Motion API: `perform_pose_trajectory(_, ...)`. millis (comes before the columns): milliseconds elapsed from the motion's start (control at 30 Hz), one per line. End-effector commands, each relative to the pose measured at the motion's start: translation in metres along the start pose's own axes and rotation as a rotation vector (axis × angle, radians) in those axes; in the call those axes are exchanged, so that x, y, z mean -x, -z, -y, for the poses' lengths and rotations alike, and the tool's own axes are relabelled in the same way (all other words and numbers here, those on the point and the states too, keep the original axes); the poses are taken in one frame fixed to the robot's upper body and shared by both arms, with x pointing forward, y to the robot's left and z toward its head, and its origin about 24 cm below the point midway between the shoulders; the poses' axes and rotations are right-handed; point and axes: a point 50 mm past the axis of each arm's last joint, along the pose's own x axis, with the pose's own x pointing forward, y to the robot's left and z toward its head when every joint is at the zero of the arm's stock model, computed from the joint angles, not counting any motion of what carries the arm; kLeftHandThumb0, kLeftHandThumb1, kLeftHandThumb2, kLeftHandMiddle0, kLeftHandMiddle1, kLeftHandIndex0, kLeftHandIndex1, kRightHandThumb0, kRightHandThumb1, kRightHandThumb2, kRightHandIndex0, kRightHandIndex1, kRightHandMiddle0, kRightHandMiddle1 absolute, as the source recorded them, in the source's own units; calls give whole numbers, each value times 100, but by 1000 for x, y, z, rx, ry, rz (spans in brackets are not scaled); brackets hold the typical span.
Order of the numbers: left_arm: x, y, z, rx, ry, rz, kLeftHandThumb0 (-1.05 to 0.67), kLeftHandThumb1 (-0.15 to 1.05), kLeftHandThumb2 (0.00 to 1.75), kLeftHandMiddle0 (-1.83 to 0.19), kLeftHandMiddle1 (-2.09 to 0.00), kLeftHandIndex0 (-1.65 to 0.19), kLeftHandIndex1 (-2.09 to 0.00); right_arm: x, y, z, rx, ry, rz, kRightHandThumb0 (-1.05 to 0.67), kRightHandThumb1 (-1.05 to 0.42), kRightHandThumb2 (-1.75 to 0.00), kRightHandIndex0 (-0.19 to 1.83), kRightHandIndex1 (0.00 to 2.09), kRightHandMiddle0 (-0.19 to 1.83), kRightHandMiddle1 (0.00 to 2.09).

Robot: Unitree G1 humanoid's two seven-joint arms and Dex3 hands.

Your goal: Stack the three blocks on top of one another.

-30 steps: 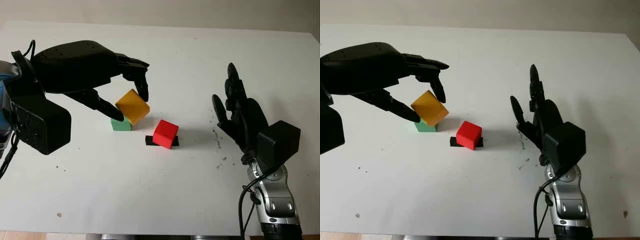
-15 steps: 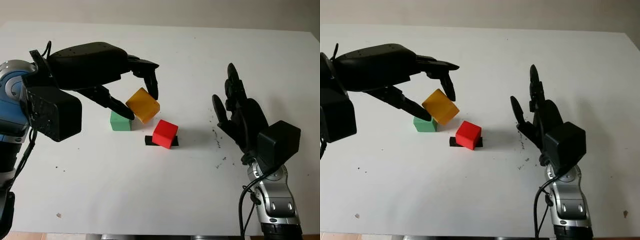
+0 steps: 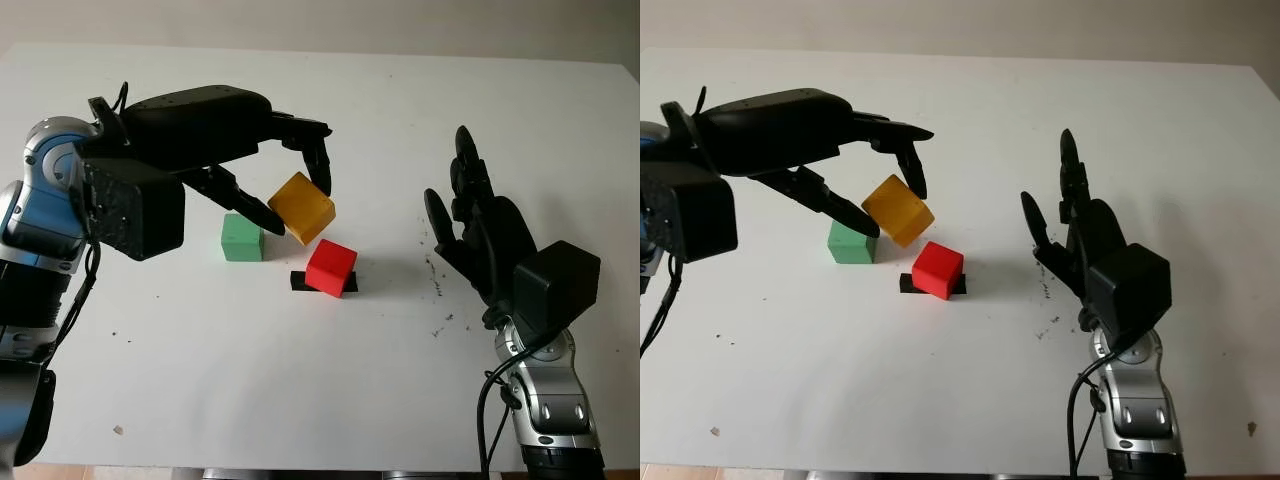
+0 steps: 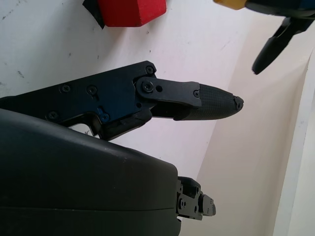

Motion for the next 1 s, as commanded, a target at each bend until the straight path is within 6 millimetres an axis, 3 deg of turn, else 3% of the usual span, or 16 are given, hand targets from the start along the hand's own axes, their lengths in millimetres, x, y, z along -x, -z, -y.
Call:
perform_pose_trajectory(0, -7, -4, -5, 0, 8, 16, -37, 105, 6, -25, -4, -34, -136, -1, -2, 0, -5, 2, 19, -70, -105, -51, -16, 5, -10, 5)
perform_pose_trajectory(333, -22, -2, 2, 94, 96, -14, -43, 105, 9, -25, -5, -31, -152, 2, -2, -2, -15, 5, 13, -68, -105, -51, -16, 5, -10, 5)
perform_pose_trajectory(967, -30, -8, 15, 176, 186, -126, -43, 105, 11, -22, -4, -28, -150, 3, -1, -4, -35, 7, 11, -69, -105, -51, -17, 5, -11, 5)
